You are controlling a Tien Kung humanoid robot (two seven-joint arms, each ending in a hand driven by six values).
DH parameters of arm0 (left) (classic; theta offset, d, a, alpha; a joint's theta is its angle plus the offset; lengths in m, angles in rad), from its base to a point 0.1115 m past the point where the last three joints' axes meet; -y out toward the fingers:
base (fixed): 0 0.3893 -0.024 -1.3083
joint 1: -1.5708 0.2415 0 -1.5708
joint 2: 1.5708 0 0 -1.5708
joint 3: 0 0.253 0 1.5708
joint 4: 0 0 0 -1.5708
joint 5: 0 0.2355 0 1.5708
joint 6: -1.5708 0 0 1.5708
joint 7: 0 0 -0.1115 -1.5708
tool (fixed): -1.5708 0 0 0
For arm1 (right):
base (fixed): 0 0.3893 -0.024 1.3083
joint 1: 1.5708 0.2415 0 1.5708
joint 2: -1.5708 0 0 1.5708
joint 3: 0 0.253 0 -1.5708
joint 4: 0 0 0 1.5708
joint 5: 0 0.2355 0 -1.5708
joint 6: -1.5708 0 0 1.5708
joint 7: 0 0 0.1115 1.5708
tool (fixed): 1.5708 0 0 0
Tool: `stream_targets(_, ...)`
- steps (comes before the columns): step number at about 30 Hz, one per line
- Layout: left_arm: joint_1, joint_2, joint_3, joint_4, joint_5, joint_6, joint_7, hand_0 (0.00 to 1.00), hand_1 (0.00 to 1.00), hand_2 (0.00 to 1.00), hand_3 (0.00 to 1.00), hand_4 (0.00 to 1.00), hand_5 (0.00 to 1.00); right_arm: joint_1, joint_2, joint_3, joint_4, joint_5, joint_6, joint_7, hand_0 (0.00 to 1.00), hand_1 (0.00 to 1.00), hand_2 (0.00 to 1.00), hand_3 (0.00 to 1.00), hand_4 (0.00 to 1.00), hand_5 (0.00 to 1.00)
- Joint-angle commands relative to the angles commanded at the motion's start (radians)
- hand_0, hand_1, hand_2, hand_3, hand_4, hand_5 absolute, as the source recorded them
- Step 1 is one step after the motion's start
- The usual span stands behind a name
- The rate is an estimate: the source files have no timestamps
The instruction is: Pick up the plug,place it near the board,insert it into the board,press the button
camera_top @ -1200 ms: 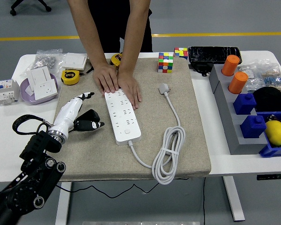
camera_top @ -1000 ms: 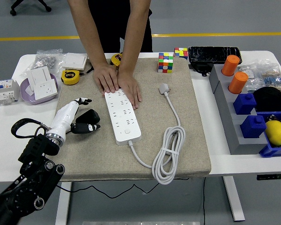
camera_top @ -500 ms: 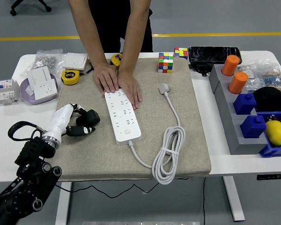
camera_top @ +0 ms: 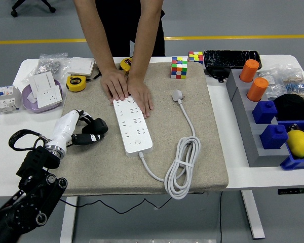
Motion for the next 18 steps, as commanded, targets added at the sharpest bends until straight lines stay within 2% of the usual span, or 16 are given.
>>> stream_targets(5, -0.005, 0.002, 0.0, 0.001, 0.01, -0.001, 0.001, 0.656, 0.624, 0.423, 0.383, 0.649, 0.357, 0.0, -0.001, 0.003, 0.0, 0.001, -0.001, 0.0, 0.998, 0.934, 0.858, 0.851, 0.998, 0.998)
stream_targets(6, -0.005, 0.002, 0.0, 0.0, 0.013, -0.003, 0.002, 0.629, 0.571, 0.387, 0.32, 0.556, 0.366, -0.001, -0.001, 0.003, 0.0, 0.002, -0.002, 0.001, 0.998, 0.933, 0.858, 0.852, 0.998, 0.998)
stream_targets(11, -0.009, 0.008, 0.008, -0.007, 0.017, -0.015, 0.007, 0.629, 0.571, 0.387, 0.32, 0.556, 0.366, 0.002, -0.003, 0.004, 0.0, 0.004, -0.003, 0.002, 0.998, 0.933, 0.858, 0.852, 0.998, 0.998)
stream_targets(12, -0.012, 0.011, 0.012, -0.016, 0.016, -0.013, 0.007, 0.614, 0.53, 0.372, 0.309, 0.496, 0.33, 0.002, -0.004, 0.003, 0.0, 0.006, -0.004, 0.003, 0.998, 0.933, 0.858, 0.852, 0.998, 0.998)
stream_targets(18, -0.036, 0.034, 0.051, -0.045, -0.014, -0.001, -0.002, 0.61, 0.524, 0.367, 0.308, 0.489, 0.309, 0.003, -0.003, 0.008, 0.0, 0.003, -0.004, 0.001, 0.998, 0.933, 0.858, 0.852, 0.998, 0.998)
